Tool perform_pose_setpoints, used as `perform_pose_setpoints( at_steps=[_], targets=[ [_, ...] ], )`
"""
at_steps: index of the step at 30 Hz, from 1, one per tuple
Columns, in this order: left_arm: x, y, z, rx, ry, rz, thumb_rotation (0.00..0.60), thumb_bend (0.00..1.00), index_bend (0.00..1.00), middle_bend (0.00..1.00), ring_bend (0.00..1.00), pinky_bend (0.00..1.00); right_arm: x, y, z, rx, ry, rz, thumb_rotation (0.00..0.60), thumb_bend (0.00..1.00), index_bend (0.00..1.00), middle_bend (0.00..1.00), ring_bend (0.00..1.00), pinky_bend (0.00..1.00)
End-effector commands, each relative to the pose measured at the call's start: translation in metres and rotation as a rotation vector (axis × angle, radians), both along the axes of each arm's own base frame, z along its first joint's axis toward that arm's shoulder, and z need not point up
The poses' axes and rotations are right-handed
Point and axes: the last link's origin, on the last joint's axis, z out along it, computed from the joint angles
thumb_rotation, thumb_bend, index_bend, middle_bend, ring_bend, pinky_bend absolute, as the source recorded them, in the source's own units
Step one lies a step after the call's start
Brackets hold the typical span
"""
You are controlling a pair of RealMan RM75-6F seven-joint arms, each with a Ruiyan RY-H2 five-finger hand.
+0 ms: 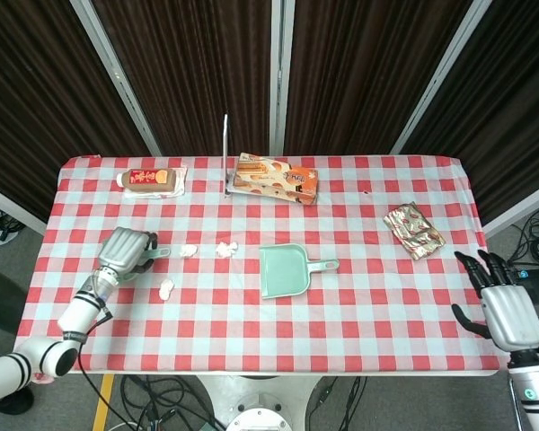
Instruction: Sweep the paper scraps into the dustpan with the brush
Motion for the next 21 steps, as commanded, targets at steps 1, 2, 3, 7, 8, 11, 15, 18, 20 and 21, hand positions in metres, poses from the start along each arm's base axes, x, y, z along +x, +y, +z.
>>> perform_pose_setpoints(
  at_steps=[1, 2, 3, 7, 8, 11, 15, 18, 20, 21],
  targets=[
    [-0.006, -0.009, 0.026, 0.033, -0.1, -0.025, 0.6, 0.4, 0.51, 0.55, 0.72, 0.89, 0.023, -0.019, -0.021, 0.099, 0.061, 0.061, 0.6, 0.25, 0.07, 0.22, 0.0, 0.0],
    [-0.008, -0.012, 0.028, 0.034, -0.119, -0.026, 0.6, 0.4, 0.51, 0.55, 0.72, 0.89, 0.027, -0.024, -0.026, 0.12, 0.076, 0.069, 0.6, 0.25, 0.08, 0.22, 0.0, 0.0],
    [-0.008, -0.015, 0.03, 0.034, -0.147, -0.031, 0.6, 0.4, 0.51, 0.55, 0.72, 0.89, 0.033, -0.03, -0.033, 0.147, 0.096, 0.079, 0.6, 0.24, 0.08, 0.22, 0.0, 0.0],
    [-0.009, -0.025, 0.031, 0.015, -0.22, -0.046, 0.6, 0.41, 0.51, 0.55, 0.72, 0.89, 0.056, -0.051, -0.059, 0.202, 0.172, 0.139, 0.6, 0.15, 0.09, 0.23, 0.0, 0.0],
    [-0.008, -0.028, 0.031, 0.013, -0.23, -0.056, 0.6, 0.41, 0.51, 0.55, 0.72, 0.89, 0.063, -0.057, -0.068, 0.218, 0.191, 0.157, 0.6, 0.15, 0.09, 0.23, 0.0, 0.0],
    [-0.007, -0.033, 0.031, 0.014, -0.238, -0.082, 0.6, 0.41, 0.51, 0.55, 0.72, 0.89, 0.078, -0.073, -0.09, 0.253, 0.238, 0.193, 0.6, 0.14, 0.09, 0.23, 0.0, 0.0],
    [-0.004, -0.037, 0.03, 0.01, -0.247, -0.094, 0.6, 0.4, 0.51, 0.55, 0.72, 0.89, 0.093, -0.091, -0.118, 0.295, 0.28, 0.213, 0.6, 0.15, 0.09, 0.23, 0.0, 0.0],
    [-0.004, -0.039, 0.03, 0.008, -0.251, -0.095, 0.6, 0.4, 0.51, 0.55, 0.71, 0.89, 0.101, -0.104, -0.139, 0.316, 0.314, 0.216, 0.6, 0.17, 0.12, 0.24, 0.0, 0.0],
    [-0.004, -0.039, 0.03, 0.008, -0.252, -0.094, 0.6, 0.4, 0.51, 0.55, 0.71, 0.89, 0.104, -0.111, -0.15, 0.319, 0.343, 0.215, 0.6, 0.18, 0.14, 0.26, 0.0, 0.0],
    [-0.004, -0.04, 0.03, 0.006, -0.251, -0.092, 0.6, 0.4, 0.51, 0.55, 0.71, 0.89, 0.106, -0.114, -0.158, 0.317, 0.357, 0.214, 0.6, 0.18, 0.15, 0.27, 0.0, 0.0]
  ],
)
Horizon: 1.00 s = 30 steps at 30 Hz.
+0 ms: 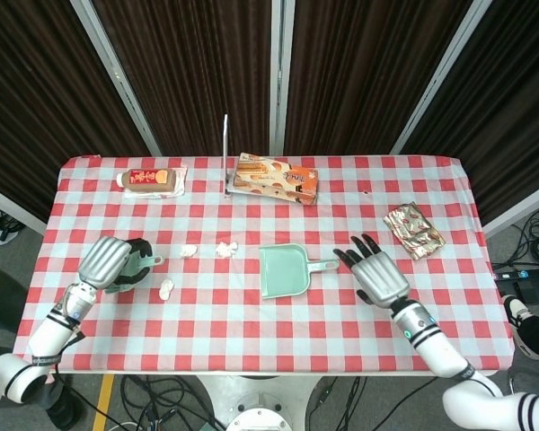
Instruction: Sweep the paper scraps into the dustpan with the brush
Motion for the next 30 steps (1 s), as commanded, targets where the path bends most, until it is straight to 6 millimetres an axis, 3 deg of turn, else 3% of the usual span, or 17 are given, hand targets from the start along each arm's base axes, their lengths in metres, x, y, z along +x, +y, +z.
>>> perform_pose_setpoints(
  at_steps=[1, 9, 30],
  targets=[
    [-0.001, -0.001, 0.0, -0.003, 0.001, 0.003, 0.6, 0.4, 0.51, 0.55, 0.71, 0.89, 0.011, -0.017, -0.029, 0.006, 0.055, 0.017, 0.6, 0.18, 0.18, 0.29, 0.0, 0.0],
    [-0.005, -0.005, -0.002, -0.012, 0.003, 0.013, 0.6, 0.4, 0.51, 0.55, 0.71, 0.89, 0.014, -0.03, -0.061, -0.012, 0.104, -0.001, 0.6, 0.17, 0.25, 0.34, 0.0, 0.0],
    [-0.004, -0.004, -0.001, -0.016, 0.01, 0.003, 0.6, 0.4, 0.51, 0.55, 0.71, 0.89, 0.024, -0.045, -0.09, -0.031, 0.115, 0.009, 0.6, 0.22, 0.41, 0.43, 0.07, 0.0]
  ],
)
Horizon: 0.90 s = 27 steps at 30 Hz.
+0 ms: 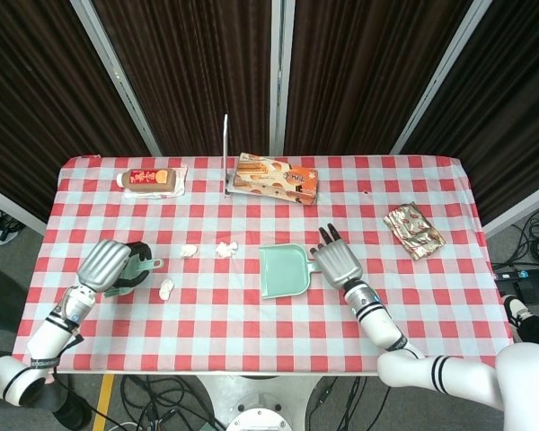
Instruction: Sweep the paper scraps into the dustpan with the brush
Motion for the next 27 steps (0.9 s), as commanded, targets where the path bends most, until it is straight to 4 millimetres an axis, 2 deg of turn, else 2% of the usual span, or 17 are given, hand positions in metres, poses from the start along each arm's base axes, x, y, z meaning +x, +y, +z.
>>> perform_pose_setpoints(
  at_steps=[1, 6, 14, 18, 22, 27],
  targets=[
    [0.0, 0.001, 0.0, -0.003, 0.007, -0.003, 0.6, 0.4, 0.51, 0.55, 0.71, 0.89, 0.0, 0.0, -0.003, 0.005, 0.006, 0.001, 0.6, 0.22, 0.41, 0.43, 0.07, 0.0],
    [0.0, 0.004, 0.001, -0.004, 0.019, -0.005, 0.6, 0.4, 0.51, 0.55, 0.71, 0.89, 0.001, 0.0, -0.008, 0.004, 0.0, 0.004, 0.6, 0.24, 0.44, 0.46, 0.09, 0.0],
    [-0.001, 0.017, -0.004, -0.011, 0.017, 0.011, 0.6, 0.41, 0.51, 0.55, 0.71, 0.89, 0.011, -0.006, -0.008, -0.017, -0.043, 0.02, 0.6, 0.32, 0.6, 0.58, 0.19, 0.0],
    [-0.009, 0.025, -0.005, -0.002, 0.011, 0.044, 0.6, 0.41, 0.51, 0.55, 0.71, 0.89, 0.019, -0.008, -0.001, -0.032, -0.084, 0.018, 0.6, 0.34, 0.67, 0.63, 0.23, 0.0],
    [-0.018, 0.023, -0.005, 0.001, -0.026, 0.079, 0.6, 0.41, 0.51, 0.55, 0.71, 0.89, 0.022, -0.009, 0.005, -0.024, -0.095, 0.009, 0.6, 0.36, 0.69, 0.64, 0.24, 0.0],
    [-0.026, 0.026, -0.016, 0.008, -0.034, 0.101, 0.6, 0.41, 0.51, 0.55, 0.7, 0.89, 0.021, -0.013, 0.007, 0.007, -0.055, -0.035, 0.6, 0.36, 0.7, 0.64, 0.24, 0.0]
  ],
)
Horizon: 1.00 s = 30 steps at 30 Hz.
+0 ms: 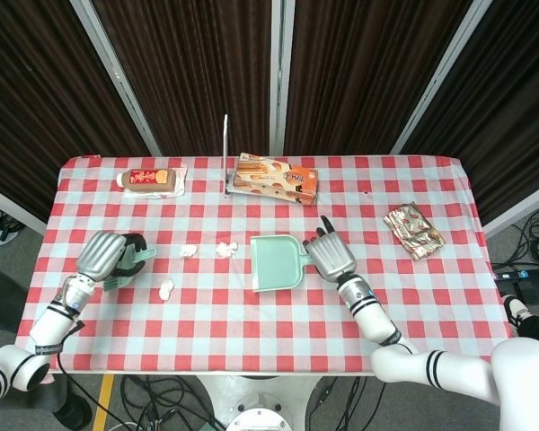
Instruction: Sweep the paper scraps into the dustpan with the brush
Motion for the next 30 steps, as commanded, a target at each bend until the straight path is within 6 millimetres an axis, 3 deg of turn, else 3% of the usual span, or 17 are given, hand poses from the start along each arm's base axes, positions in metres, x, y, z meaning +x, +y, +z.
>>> perform_pose_setpoints(
  at_steps=[1, 6, 15, 30],
  targets=[
    [-0.006, 0.004, -0.008, 0.006, -0.009, 0.023, 0.6, 0.41, 0.51, 0.55, 0.7, 0.89, 0.001, -0.002, 0.001, 0.027, 0.036, -0.025, 0.6, 0.36, 0.7, 0.64, 0.24, 0.0],
    [-0.002, 0.024, -0.012, 0.02, -0.03, 0.028, 0.6, 0.41, 0.51, 0.55, 0.69, 0.89, 0.004, -0.004, 0.001, 0.045, 0.068, -0.049, 0.6, 0.36, 0.7, 0.64, 0.24, 0.0],
    [0.027, 0.055, -0.034, -0.038, -0.069, -0.011, 0.6, 0.41, 0.51, 0.55, 0.69, 0.88, 0.017, -0.01, -0.006, 0.057, 0.115, -0.065, 0.6, 0.36, 0.7, 0.63, 0.24, 0.0],
    [0.079, 0.068, -0.077, -0.148, -0.173, -0.083, 0.6, 0.42, 0.51, 0.55, 0.68, 0.88, 0.034, -0.013, -0.02, 0.073, 0.091, -0.067, 0.6, 0.36, 0.7, 0.62, 0.24, 0.0]
  ],
)
